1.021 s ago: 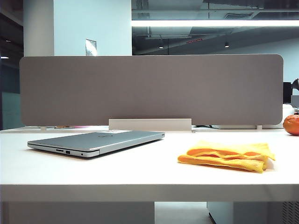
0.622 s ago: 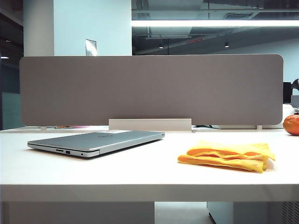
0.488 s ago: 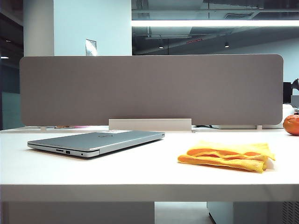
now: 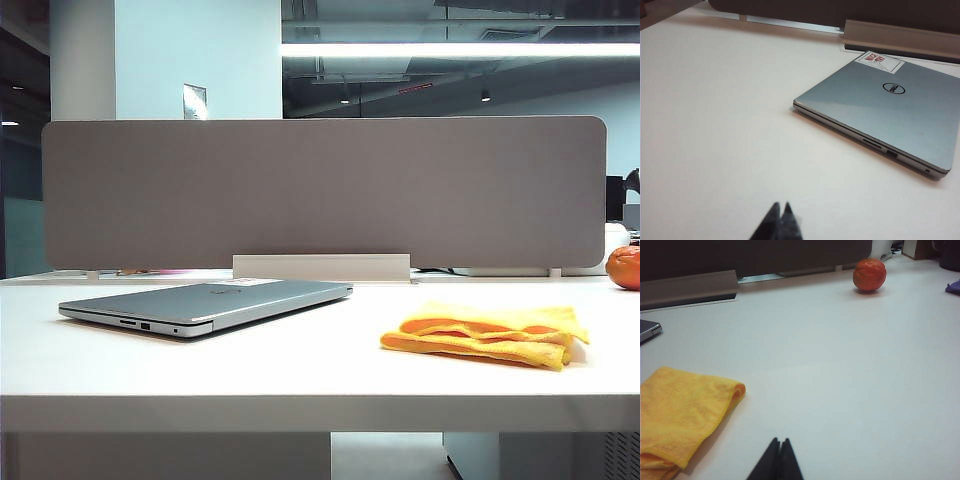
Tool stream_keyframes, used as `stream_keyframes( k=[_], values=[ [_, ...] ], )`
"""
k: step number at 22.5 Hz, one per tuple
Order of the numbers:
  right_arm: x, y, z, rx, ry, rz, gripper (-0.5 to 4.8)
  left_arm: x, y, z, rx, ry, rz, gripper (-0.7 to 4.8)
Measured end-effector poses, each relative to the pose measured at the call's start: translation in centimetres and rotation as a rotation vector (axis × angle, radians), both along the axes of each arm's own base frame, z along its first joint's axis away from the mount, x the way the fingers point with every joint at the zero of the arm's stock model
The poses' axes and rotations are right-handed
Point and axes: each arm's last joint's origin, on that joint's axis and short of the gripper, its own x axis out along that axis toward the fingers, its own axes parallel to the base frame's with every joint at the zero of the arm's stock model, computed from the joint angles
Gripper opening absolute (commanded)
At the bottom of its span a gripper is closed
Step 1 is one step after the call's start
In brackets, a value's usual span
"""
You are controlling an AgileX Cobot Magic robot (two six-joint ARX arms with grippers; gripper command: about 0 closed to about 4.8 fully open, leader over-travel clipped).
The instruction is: Pick up the yellow rag and put it over the laptop.
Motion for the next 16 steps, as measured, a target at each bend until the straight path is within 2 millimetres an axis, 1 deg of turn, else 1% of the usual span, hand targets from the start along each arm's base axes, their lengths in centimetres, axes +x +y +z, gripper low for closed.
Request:
stream_keyframes(
  k=[8,12,16],
  values=[
    [0.00,0.01,0.01,0.003,-0.001,0.001,-0.05,0.01,-0.01,0.06,-0.001,-0.006,-0.005,-0.06],
    [0.01,0.17,0.01,0.011,-0.002,0.056,-0.05,0.01,-0.09,0.07,0.000,-0.007,-0.031,-0.06],
    [0.02,0.40,0.01,0.021,-0.002,0.134,-0.05,0.01,-0.18,0.07,0.044,-0.007,-0.067,-0.06]
  ],
)
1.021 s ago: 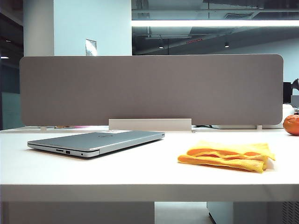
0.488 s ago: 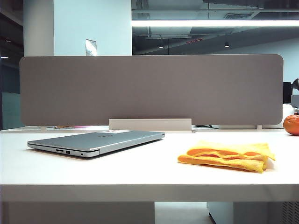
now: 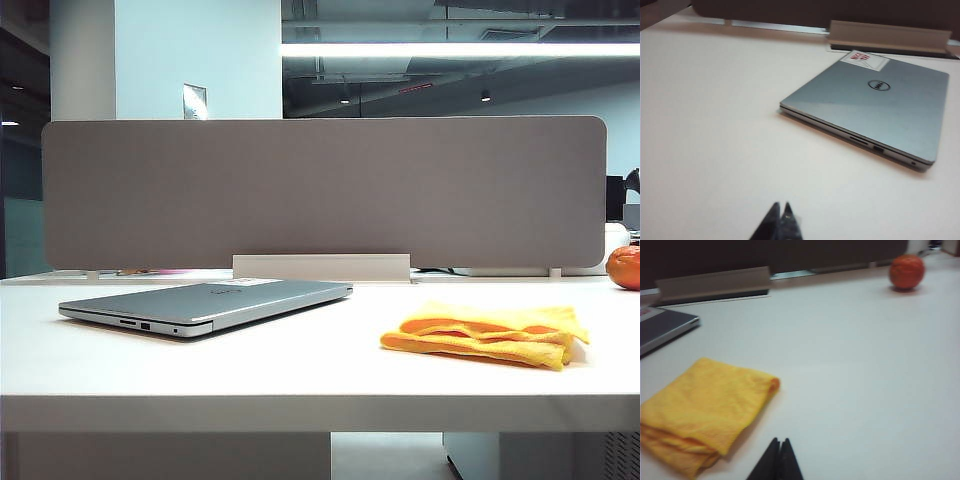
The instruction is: Pick up the yellow rag and put it over the laptop.
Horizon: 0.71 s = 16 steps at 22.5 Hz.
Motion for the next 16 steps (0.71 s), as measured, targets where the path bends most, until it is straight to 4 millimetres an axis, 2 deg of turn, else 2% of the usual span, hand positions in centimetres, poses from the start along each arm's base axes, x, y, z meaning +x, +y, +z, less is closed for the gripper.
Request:
stream_keyframes(
  k=[7,13,16],
  values=[
    [-0.03,0.38,0.01,0.016,-0.001,0.129,-0.05,0.00,-0.08,0.00,0.036,-0.002,-0.032,-0.06],
    [-0.06,0.43,0.05,0.019,0.001,0.147,-0.06,0.00,-0.08,0.00,0.036,-0.002,-0.032,-0.06],
    [-0.27,0.45,0.86,0.019,-0.003,0.150,-0.05,0.00,-0.08,0.00,0.036,-0.002,-0.034,-0.06]
  ],
)
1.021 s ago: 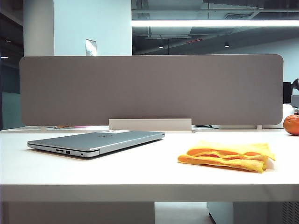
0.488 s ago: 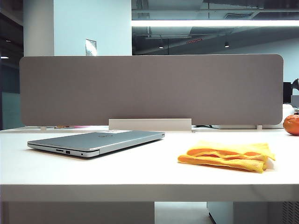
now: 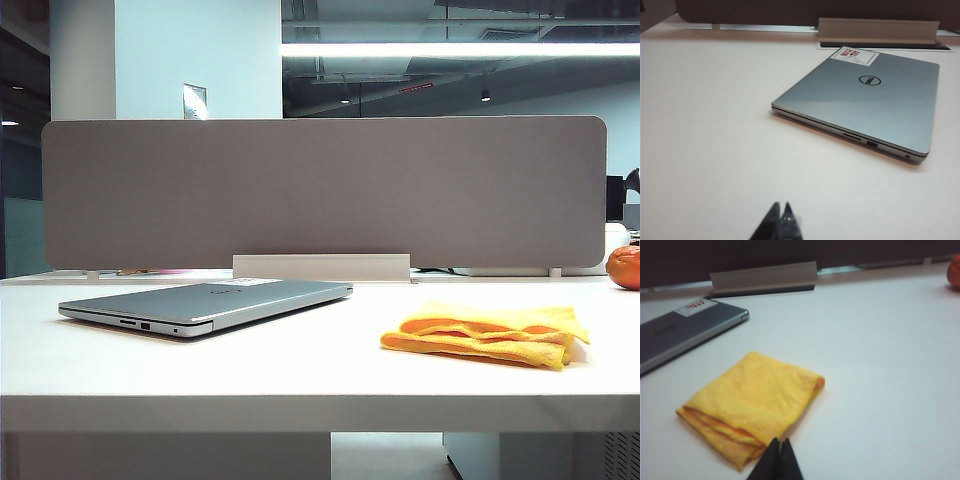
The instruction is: Pick up the yellow rag and put it over the laptop.
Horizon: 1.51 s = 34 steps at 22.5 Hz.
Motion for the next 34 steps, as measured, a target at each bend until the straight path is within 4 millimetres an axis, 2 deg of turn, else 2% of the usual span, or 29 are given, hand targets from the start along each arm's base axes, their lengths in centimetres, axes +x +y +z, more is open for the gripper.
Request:
stream_keyframes(
  k=[17,24,26,27,29,34],
  values=[
    [-0.8,0.1,5.1,0.004,-0.033,0.006,-0.05,0.0,0.0,0.0,-0.002,-0.001,-0.017,-0.06],
    [0.5,0.1,7.3,0.028,0.042,0.024,-0.05,0.0,0.0,0.0,-0.002,-0.001,-0.017,-0.06],
    [1.5,0.0,7.7,0.033,0.094,0.025,-0.04,0.0,0.0,0.0,-0.002,-0.001,-0.017,-0.06],
    [1.9,0.0,7.8,0.035,0.113,0.025,0.03,0.0,0.0,0.0,-0.002,-0.001,-0.017,-0.06],
    [3.0,-0.1,8.1,0.041,0.165,0.034,0.51,0.0,0.0,0.0,-0.002,-0.001,-0.017,-0.06],
    [6.0,0.5,8.8,0.063,0.285,0.129,2.12,0.0,0.0,0.0,-0.002,-0.001,-0.017,-0.06]
  ],
)
